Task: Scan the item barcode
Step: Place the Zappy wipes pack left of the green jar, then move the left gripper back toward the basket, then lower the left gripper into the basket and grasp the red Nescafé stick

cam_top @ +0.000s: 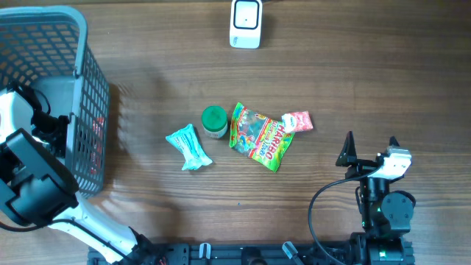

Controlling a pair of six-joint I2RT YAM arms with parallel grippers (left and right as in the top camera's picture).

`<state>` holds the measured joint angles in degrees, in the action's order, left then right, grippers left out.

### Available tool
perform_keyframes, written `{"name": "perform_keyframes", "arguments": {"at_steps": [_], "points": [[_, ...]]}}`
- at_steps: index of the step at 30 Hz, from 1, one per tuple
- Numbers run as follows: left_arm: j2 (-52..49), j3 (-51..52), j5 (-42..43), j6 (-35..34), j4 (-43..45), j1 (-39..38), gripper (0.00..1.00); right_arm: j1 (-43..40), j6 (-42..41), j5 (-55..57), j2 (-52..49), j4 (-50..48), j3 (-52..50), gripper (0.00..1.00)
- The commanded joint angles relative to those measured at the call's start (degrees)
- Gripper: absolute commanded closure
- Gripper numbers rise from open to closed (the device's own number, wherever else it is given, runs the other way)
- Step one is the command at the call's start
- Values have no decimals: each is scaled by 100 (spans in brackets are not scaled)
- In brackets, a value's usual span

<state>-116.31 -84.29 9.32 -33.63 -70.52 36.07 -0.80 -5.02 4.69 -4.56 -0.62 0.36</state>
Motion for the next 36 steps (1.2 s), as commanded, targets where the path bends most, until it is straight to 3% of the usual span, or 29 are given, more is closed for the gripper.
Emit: {"name": "perform_keyframes", "arguments": {"at_steps": [1,11,19,27,36], "points": [[203,-15,31,323,-22,9,96,24,52,-74,-11,-13,-4,0],[286,-15,317,345,-85,-37,96,24,52,-74,-11,-13,-4,0],[284,-2,538,793,107,-595,96,24,52,-74,-11,-13,-4,0],[284,-2,-400,605,236,-761,94,24,52,-74,-11,-13,-4,0],[284,546,-402,643,767,-752,87,24,52,-74,-11,-13,-4,0]]}}
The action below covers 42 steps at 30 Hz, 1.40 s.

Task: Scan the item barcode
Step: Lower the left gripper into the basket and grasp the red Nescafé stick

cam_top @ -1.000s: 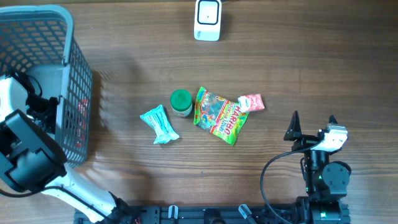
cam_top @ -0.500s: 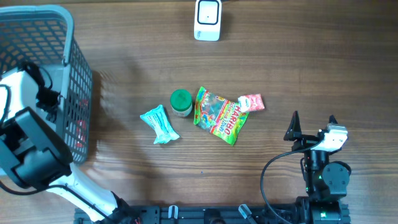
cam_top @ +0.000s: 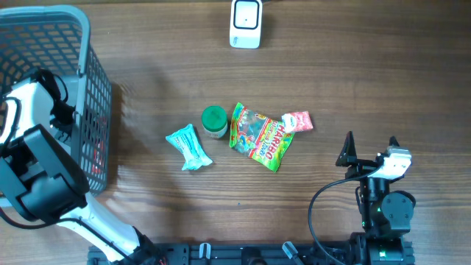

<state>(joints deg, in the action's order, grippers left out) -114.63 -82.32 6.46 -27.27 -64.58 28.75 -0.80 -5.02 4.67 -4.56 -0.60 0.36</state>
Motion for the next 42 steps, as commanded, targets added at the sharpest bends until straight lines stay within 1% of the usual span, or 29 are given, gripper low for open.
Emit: {"name": "perform_keyframes", "arguments": {"at_steps": [1,2,4,7,10,11,13,17,18,21,23,24,26,29,31,35,39,42], "points": [[116,487,-120,7,275,-20,88,24,52,-72,-11,-15,-4,0],[116,608,-122,9,378,-20,89,24,50,-72,-11,-15,-4,0],[116,758,-258,4,507,-20,96,24,52,-72,-11,-15,-4,0],[120,758,-881,-68,479,-11,96,24,52,-72,-11,-15,-4,0],[129,638,-2146,-1045,146,74,96,24,52,-72,-11,-15,-4,0],[129,590,-2317,-1121,83,98,96,24,50,-72,-11,-15,-4,0],[129,463,-2430,-1176,-11,146,96,24,50,-72,-11,-15,-4,0],[129,107,-2387,-1224,-256,175,96,24,52,-74,-11,-15,-4,0],[129,-35,-2334,-1222,-382,175,91,24,52,-72,-11,-15,-4,0],[129,-551,-2103,-1211,-809,175,49,24,50,-72,-11,-15,-4,0],[131,-892,-2083,-1147,-1067,173,10,24,52,-72,-11,-15,-4,0],[151,-1132,-2085,-1040,-1257,175,0,24,52,-74,-11,-15,-4,0],[177,-1154,-2035,-960,-1287,175,0,24,52,-72,-11,-17,-4,0],[175,-994,-1596,-498,-1287,168,0,24,52,-72,-11,-15,-4,0],[175,-767,-1506,-483,-1270,168,0,24,52,-72,-11,-15,-4,0],[175,-2,-1528,-393,-909,195,1,24,50,-72,-11,-15,-4,0],[175,273,-1550,-151,-741,229,2,24,52,-74,-11,-15,-4,0],[175,442,-1668,-142,-649,229,0,24,52,-72,-11,-15,-4,0]]}}
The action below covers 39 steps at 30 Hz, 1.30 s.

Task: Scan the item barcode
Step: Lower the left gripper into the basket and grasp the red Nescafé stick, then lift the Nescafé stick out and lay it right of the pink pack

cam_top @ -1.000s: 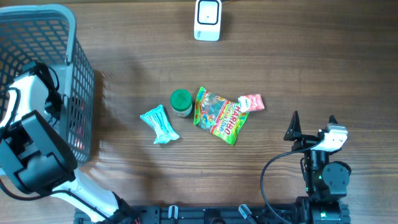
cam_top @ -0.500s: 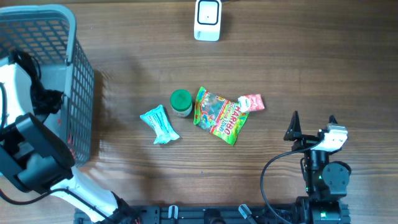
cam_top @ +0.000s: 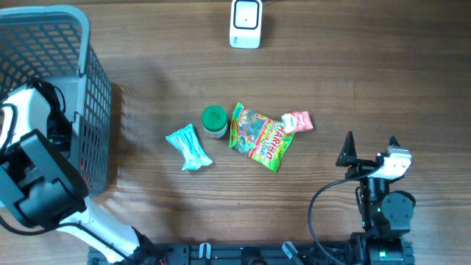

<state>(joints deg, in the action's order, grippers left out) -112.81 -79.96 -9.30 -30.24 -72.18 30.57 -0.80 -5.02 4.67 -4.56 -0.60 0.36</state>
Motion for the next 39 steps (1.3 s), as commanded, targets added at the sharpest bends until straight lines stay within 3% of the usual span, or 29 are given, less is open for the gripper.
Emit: {"name": "perform_keyframes", "arguments": {"at_steps": [1,9,10,12,13,14,16,20,24,31,39], "points": [[-7,341,-129,157,289,46,0,24,52,-72,-11,-15,-4,0],[-7,2153,140,501,2417,46,2,24,52,-72,-11,-15,-4,0],[-7,2334,162,496,2605,46,12,24,50,-72,-11,-15,-4,0],[-7,2496,247,496,2785,46,46,24,55,-72,-11,-15,-4,0],[-7,2538,332,496,2826,46,55,24,52,-72,-11,-15,-4,0],[-7,2542,431,496,2826,46,73,24,52,-72,-11,-15,-4,0],[-7,2542,439,496,2771,46,96,24,50,-72,-11,-15,-4,0],[2,2352,413,496,2763,74,96,24,52,-72,-11,-15,-4,0],[2,1421,369,498,2203,125,96,24,52,-72,-11,-15,-4,0],[31,-1974,323,501,153,122,96,24,52,-72,-11,-15,-4,0],[662,-4822,573,498,-1038,68,96,24,50,-72,-11,-15,-4,0]]}}
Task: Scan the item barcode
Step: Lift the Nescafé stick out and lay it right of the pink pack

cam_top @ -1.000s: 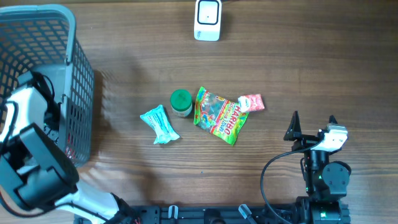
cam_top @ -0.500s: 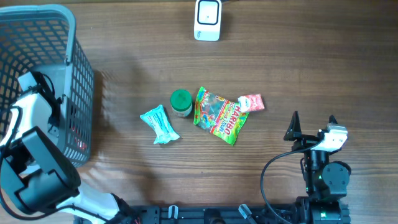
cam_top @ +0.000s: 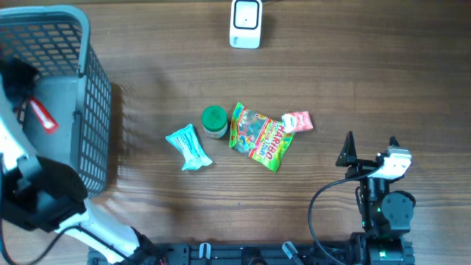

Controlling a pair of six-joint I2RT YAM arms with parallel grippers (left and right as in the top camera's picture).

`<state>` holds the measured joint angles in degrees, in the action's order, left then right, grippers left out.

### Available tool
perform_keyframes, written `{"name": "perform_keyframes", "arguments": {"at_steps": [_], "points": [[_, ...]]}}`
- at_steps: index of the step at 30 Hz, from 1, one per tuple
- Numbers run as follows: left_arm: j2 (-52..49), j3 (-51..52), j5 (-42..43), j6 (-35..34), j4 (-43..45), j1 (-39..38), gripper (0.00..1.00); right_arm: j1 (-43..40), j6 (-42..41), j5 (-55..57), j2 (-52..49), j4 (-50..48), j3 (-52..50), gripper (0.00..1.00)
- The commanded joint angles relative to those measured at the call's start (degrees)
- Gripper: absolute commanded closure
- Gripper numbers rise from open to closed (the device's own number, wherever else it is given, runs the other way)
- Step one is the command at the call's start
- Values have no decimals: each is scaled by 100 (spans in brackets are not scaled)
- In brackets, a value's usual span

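Observation:
My left gripper is down inside the grey mesh basket at the far left, and a red packet sticks out from its dark fingertips, so it looks shut on that packet. At the table's back edge stands the white barcode scanner. My right gripper rests open near the front right, nothing between its fingers.
In the table's middle lie a teal packet, a green-lidded jar, a Haribo bag and a small red and white packet. The basket's tall walls surround my left arm.
My left arm has shifted inside the basket. A red packet now shows at its fingertips in the basket's middle, where none was visible before. The right arm is unmoved.
My left arm was reaching low into the basket with no item visible at its gripper. At the following two moments it sat at slightly different spots inside, the basket nudged a little. Now it has a red packet. The table items and right arm stayed put.

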<state>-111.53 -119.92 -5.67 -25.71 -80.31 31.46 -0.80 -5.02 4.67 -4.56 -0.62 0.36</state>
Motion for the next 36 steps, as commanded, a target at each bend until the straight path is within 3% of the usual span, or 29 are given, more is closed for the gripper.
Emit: {"name": "perform_keyframes", "arguments": {"at_steps": [1,4,7,11,16,21,34,36], "points": [[702,-979,437,48,-251,-52,96,24,52,-72,-11,-13,-4,0],[1355,-1126,1690,48,-61,-328,96,24,50,-74,-11,-13,-4,0],[1860,-1126,2616,44,400,-1088,96,24,52,-72,-11,-13,-4,0],[1849,-1123,2688,4,890,-2848,96,24,55,-72,-11,-13,-4,0],[811,-1123,2485,-20,1604,-5125,96,24,52,-72,-11,-13,-4,0],[-487,-1123,2522,-369,2376,-6288,96,24,52,-72,-11,-13,-4,0],[-2649,-1121,2815,-839,3178,-7447,96,24,52,-72,-11,-13,-4,0],[-2916,-1121,2815,-1423,3257,-7514,96,24,55,-72,-11,-13,-4,0]]}}
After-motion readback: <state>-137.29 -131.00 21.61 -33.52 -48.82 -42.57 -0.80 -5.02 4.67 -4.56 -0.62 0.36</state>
